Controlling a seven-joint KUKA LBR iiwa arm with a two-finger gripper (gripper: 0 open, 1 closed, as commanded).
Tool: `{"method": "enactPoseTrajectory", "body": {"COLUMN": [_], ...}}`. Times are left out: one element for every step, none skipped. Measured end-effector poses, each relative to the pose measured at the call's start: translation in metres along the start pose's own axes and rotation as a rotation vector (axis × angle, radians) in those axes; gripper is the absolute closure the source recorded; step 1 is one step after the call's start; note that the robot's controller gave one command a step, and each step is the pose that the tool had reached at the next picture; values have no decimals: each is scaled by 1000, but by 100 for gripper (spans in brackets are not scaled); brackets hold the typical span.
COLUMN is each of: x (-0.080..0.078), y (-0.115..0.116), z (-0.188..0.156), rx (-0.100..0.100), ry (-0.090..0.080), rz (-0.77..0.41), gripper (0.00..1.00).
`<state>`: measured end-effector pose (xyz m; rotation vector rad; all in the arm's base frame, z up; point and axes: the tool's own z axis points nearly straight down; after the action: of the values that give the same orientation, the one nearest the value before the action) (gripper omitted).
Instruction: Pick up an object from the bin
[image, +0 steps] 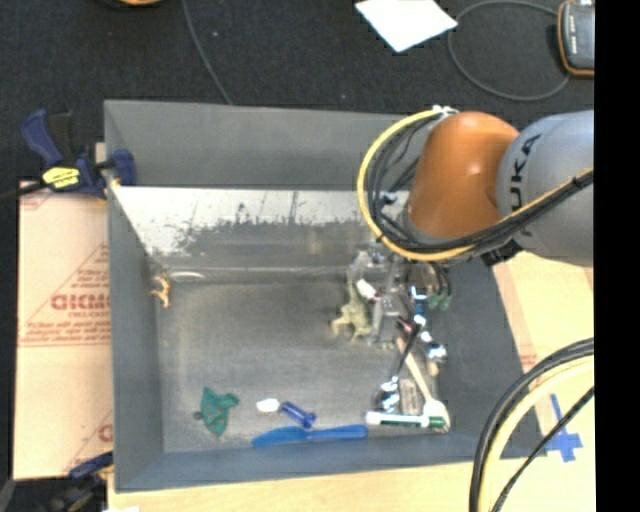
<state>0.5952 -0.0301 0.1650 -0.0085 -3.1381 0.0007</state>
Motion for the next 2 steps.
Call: {"method": "enactPoseTrajectory", "body": {"x": [-1,2], "y": [0,-26], "z": [-5,94], "rx": [1,-1], "ry": [-8,-13], "rz": [-1,390], "gripper": [0,0]}}
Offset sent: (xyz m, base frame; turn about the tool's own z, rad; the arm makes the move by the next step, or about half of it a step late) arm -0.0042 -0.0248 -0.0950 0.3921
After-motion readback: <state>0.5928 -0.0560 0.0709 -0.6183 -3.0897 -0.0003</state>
